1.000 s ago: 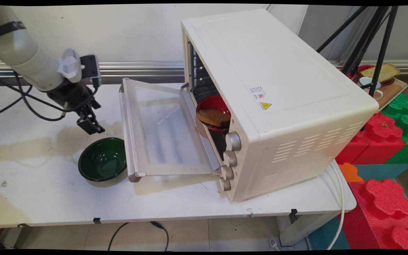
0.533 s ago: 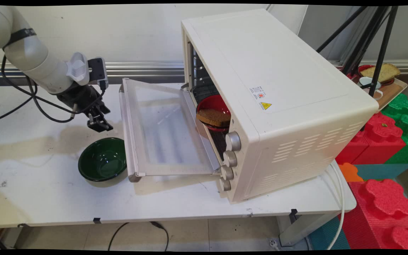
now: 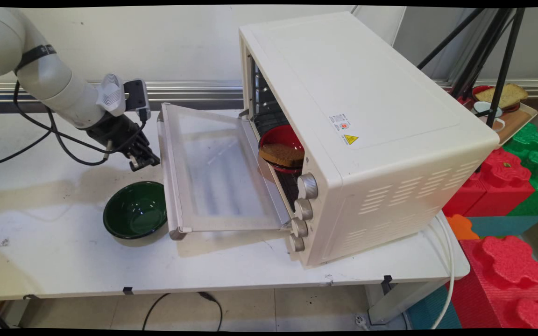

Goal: Close the oven

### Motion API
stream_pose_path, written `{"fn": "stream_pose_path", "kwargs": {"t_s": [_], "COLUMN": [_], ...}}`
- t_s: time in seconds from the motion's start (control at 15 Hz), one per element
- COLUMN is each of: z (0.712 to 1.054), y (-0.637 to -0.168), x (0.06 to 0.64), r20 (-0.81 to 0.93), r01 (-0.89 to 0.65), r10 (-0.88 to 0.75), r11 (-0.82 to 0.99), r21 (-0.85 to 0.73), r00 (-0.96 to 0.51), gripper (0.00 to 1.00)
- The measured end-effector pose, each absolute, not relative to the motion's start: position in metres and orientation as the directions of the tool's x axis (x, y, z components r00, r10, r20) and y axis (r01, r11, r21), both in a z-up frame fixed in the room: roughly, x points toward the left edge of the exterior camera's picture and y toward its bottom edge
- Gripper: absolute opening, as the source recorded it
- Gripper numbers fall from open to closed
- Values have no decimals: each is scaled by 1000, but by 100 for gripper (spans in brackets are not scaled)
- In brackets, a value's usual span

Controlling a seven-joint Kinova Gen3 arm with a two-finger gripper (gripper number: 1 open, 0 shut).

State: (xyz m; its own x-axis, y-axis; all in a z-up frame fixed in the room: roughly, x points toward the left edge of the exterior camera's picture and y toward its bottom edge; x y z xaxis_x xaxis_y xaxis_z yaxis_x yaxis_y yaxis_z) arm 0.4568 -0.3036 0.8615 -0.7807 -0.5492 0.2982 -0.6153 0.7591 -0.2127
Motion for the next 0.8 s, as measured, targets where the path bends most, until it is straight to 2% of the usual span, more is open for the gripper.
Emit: {"fn": "stream_pose_path", "kwargs": {"t_s": [0.53,0.8], "z": [867,881], "y": [-302,-301], "x": [448,441], "r20": [389,440], "r01": [-641,-655], "r10": [-541,-531], "r11": [742,729], "r21": [-197,-198], "r00": [-746,-724], "gripper": [0,0]}}
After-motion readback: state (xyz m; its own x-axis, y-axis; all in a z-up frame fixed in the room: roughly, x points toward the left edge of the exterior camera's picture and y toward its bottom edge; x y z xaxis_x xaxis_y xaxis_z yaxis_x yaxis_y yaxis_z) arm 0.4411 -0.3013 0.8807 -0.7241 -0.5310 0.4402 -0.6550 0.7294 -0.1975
